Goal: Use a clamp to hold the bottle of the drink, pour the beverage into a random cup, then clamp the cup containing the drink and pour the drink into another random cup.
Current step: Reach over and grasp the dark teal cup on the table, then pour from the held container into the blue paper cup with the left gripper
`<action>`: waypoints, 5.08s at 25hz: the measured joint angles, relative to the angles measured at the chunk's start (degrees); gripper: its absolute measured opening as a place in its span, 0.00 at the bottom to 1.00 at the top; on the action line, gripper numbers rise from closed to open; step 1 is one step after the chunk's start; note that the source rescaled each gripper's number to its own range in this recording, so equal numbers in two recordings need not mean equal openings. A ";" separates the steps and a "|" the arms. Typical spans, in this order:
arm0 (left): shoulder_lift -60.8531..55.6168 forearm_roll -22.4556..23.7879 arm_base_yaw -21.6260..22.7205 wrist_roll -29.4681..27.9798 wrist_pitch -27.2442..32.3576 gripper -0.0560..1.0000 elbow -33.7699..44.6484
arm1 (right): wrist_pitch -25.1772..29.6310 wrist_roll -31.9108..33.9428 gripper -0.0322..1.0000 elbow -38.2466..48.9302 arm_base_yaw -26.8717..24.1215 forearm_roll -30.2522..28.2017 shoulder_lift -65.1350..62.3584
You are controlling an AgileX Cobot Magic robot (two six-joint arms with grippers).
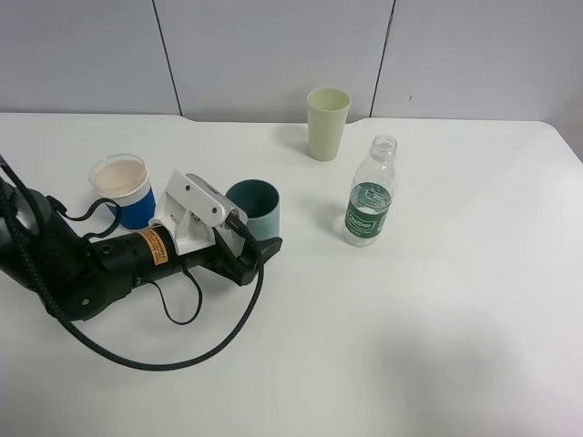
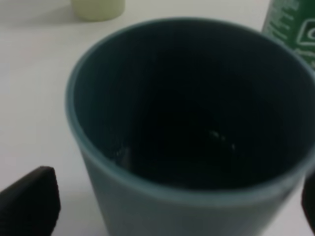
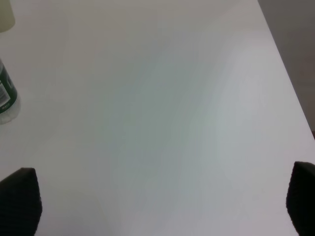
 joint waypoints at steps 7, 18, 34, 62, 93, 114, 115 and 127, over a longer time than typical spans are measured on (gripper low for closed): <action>2.92 0.00 0.00 -2.36 -0.18 1.00 -2.23 | 0.00 0.00 1.00 0.00 0.00 0.00 0.00; 3.36 0.14 0.00 -7.03 -0.25 0.06 -2.23 | 0.00 0.00 1.00 0.00 0.00 0.00 0.00; 0.13 0.18 0.00 -2.26 0.51 0.06 2.26 | 0.00 0.00 1.00 0.00 0.00 0.00 0.00; -23.91 -16.20 -0.17 4.04 5.14 0.06 20.60 | 0.00 0.00 1.00 0.00 0.00 0.00 0.00; -50.94 -19.88 11.22 7.21 50.49 0.06 -0.33 | 0.00 0.00 1.00 0.00 0.00 0.00 0.00; -53.19 -13.95 30.38 12.19 52.85 0.06 -0.33 | 0.00 0.00 1.00 0.00 0.00 0.00 0.00; -52.96 -13.26 30.38 12.26 52.45 0.06 -0.33 | 0.00 0.00 1.00 0.00 0.00 0.00 0.00; -44.22 -8.24 30.44 16.93 50.13 0.06 -0.44 | 0.00 0.00 1.00 0.00 0.00 0.00 0.00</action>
